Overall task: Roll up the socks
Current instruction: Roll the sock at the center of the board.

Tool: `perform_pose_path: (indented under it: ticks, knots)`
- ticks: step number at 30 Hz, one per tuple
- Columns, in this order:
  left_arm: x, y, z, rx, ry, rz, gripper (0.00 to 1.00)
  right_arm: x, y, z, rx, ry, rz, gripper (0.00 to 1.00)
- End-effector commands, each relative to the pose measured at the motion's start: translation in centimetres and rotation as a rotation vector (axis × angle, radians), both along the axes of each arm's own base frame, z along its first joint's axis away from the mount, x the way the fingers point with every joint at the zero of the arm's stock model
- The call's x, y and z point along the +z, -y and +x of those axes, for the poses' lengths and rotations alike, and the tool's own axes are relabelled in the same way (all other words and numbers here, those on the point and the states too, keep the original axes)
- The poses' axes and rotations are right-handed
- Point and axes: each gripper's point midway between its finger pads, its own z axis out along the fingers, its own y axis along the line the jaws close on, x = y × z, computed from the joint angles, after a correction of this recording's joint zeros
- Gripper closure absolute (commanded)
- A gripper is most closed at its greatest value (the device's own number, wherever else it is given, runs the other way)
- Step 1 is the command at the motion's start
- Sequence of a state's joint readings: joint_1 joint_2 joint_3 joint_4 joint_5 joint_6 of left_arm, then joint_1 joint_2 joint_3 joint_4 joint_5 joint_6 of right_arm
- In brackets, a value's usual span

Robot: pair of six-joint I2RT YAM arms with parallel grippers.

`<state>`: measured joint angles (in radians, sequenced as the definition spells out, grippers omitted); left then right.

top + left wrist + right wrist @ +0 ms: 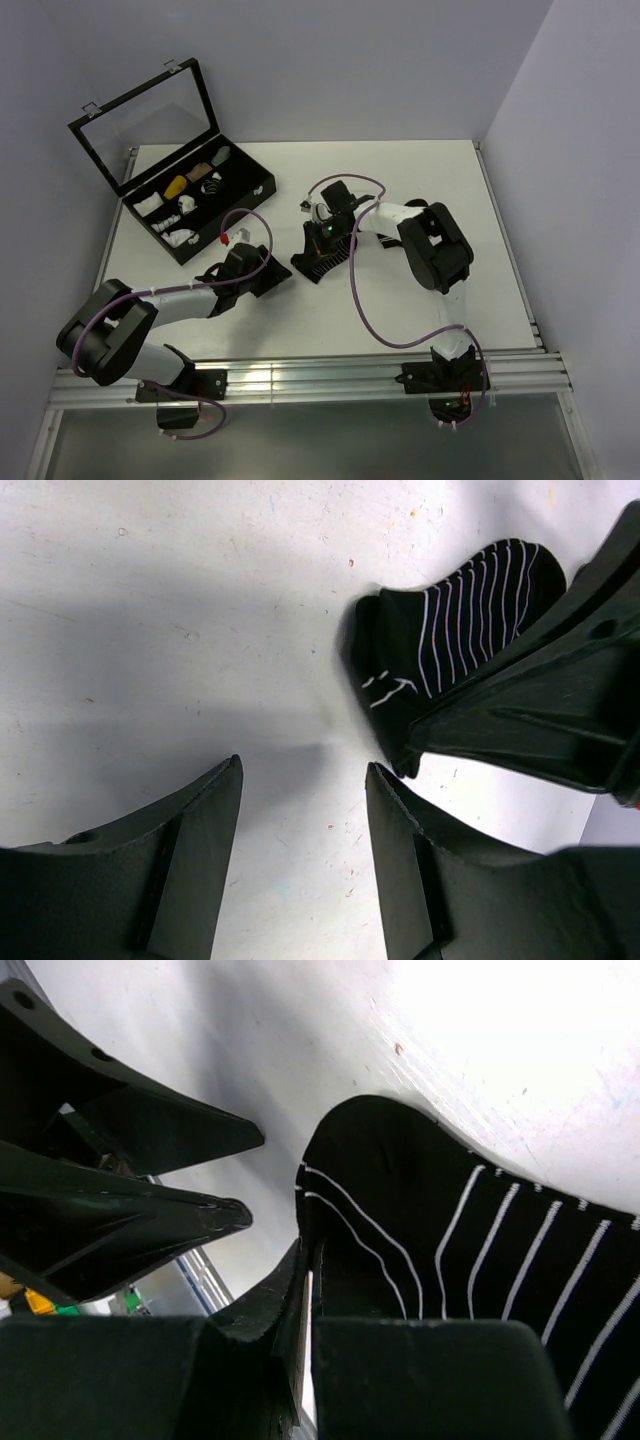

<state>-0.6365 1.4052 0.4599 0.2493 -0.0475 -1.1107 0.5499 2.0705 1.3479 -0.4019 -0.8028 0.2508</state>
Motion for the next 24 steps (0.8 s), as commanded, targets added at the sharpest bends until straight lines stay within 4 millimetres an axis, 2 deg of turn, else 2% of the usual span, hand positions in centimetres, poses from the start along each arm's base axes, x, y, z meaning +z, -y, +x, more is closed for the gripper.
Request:
perform_pose_path:
  ticks: [1,6,10,17,24]
  knots:
    - [0.2,-0.1,0.3,-0.009,0.037,0.015,0.42,2.0,-0.2,1.0,0.024,0.056,-0.001,1.00]
    - [0.1,0.0,0.3,-0.011,0.036,0.016,0.42,2.6,0.0,1.2,0.043,0.074,-0.021,1.00]
    - [0.1,0.1,0.3,-0.015,0.039,0.015,0.42,2.3,-0.3,0.9,0.082,0.039,0.000,1.00]
    - [0.2,0.0,0.5,-0.015,0.043,0.029,0.42,0.0,-0.4,0.8,0.108,-0.018,0.026,1.00]
    - [-0.1,0.0,0.9,-0.019,0.041,0.054,0.43,-2.3,0.4,1.2,0.082,-0.036,0.004,1.00]
